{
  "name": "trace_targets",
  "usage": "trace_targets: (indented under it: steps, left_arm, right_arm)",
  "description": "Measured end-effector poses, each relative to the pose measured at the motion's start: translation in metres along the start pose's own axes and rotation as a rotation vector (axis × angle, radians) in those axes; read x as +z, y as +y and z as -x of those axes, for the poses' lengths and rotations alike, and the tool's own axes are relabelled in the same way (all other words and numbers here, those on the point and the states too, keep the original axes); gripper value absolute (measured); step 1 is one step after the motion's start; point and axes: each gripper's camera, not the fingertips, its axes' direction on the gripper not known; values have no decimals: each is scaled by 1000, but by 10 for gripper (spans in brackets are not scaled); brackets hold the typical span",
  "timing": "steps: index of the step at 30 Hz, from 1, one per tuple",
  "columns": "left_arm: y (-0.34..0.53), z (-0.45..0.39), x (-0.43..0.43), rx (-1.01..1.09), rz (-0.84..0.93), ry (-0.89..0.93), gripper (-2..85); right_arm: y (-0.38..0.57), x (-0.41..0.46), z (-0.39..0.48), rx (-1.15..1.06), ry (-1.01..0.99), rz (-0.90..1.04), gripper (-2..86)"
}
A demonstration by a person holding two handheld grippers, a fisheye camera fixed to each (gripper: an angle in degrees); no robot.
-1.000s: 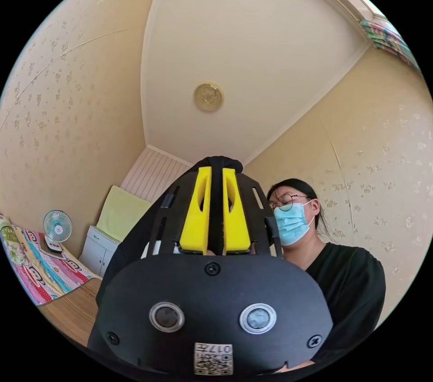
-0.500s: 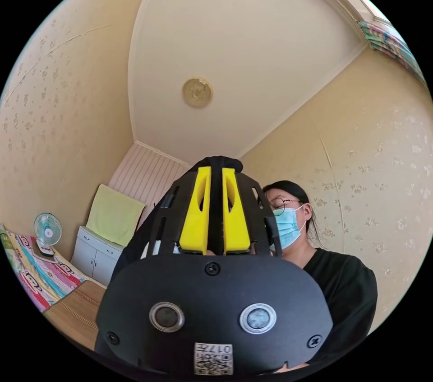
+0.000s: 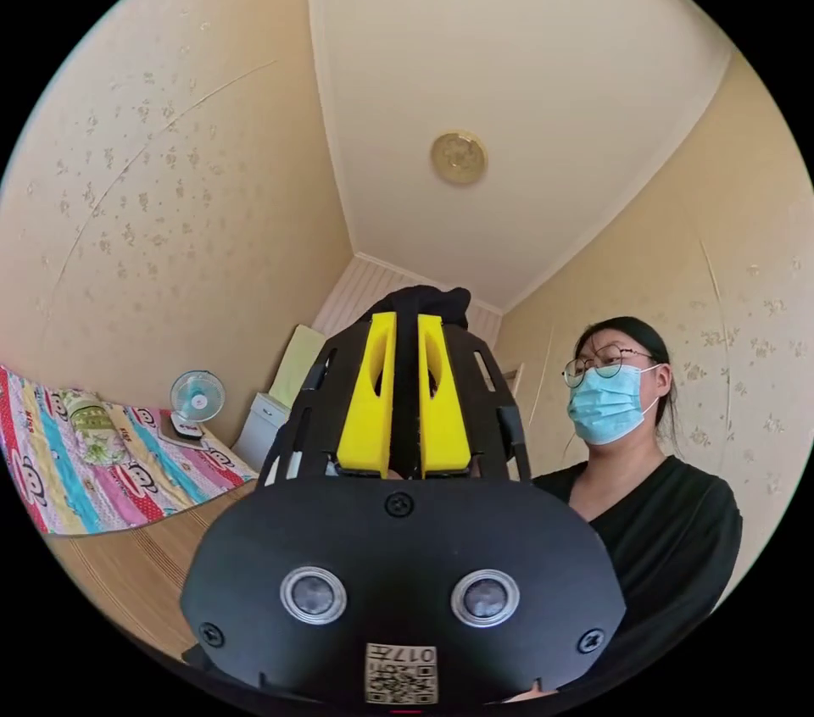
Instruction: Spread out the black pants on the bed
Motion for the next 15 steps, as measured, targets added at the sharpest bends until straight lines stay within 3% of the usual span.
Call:
trace_targets:
  steps: [3,8,15]
  left_arm:
    - [21,-3,0,48,74,-122,50]
    - [64,-10,18,140,267,-372,49]
    - [127,-3,57,131,405,-433,51]
  right_arm:
    - [-13,-16,12,-10,116,-31,42]
    - [-29,-45,25,58,137,-165,40]
    - [-46,-49,87,-13,187,-214,35]
